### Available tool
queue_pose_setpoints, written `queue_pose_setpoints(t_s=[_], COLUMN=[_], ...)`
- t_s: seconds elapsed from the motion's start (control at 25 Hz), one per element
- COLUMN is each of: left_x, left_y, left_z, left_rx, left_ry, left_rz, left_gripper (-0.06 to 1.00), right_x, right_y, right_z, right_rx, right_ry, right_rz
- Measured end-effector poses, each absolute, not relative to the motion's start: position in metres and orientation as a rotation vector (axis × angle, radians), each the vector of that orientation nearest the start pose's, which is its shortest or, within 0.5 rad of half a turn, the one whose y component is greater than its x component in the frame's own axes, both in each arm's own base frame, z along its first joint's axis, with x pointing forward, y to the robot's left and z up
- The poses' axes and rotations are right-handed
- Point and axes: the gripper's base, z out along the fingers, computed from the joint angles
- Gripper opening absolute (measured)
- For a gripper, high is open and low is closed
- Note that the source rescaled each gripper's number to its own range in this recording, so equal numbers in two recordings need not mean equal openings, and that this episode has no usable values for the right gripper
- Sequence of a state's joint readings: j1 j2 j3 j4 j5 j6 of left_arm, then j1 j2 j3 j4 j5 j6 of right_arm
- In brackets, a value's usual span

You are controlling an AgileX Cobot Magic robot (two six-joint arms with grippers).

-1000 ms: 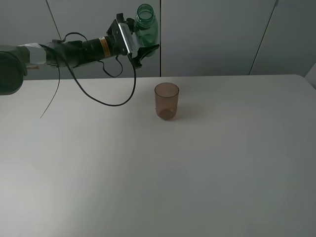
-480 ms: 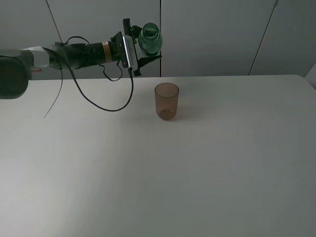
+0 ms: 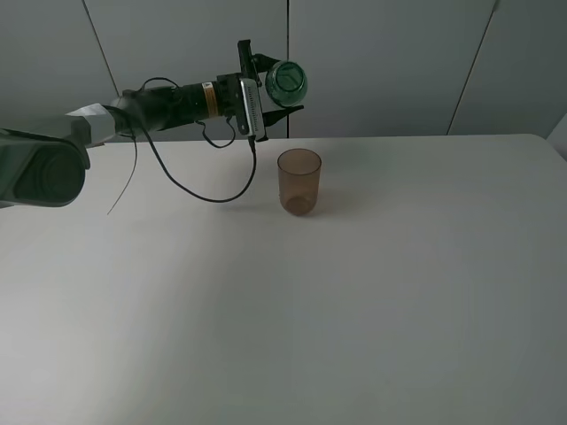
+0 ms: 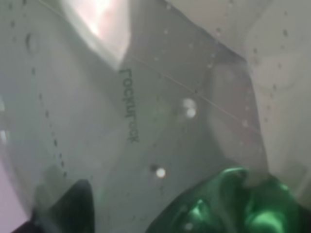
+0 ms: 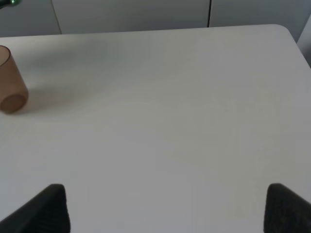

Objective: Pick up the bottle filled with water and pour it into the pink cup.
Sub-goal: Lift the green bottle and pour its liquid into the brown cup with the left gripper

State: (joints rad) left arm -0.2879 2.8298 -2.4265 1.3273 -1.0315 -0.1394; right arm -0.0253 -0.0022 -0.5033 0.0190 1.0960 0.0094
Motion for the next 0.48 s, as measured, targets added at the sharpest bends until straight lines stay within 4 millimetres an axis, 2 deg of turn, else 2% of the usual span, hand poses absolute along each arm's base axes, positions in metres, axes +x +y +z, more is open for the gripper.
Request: queue_pose_setpoints(t_s=[0.48], left_x=[0.5323], left_y=[-0.2359], left_z=[0.1151], left_rx=[1.492], left_ry=[0.529], left_rz=[-0.044], left_gripper=[0.02], right_x=[-0.0071], right_y=[0.0017], right_z=[0.2753], right_rx=[0.035], right_ry=[2.074], right_rz=[0.013])
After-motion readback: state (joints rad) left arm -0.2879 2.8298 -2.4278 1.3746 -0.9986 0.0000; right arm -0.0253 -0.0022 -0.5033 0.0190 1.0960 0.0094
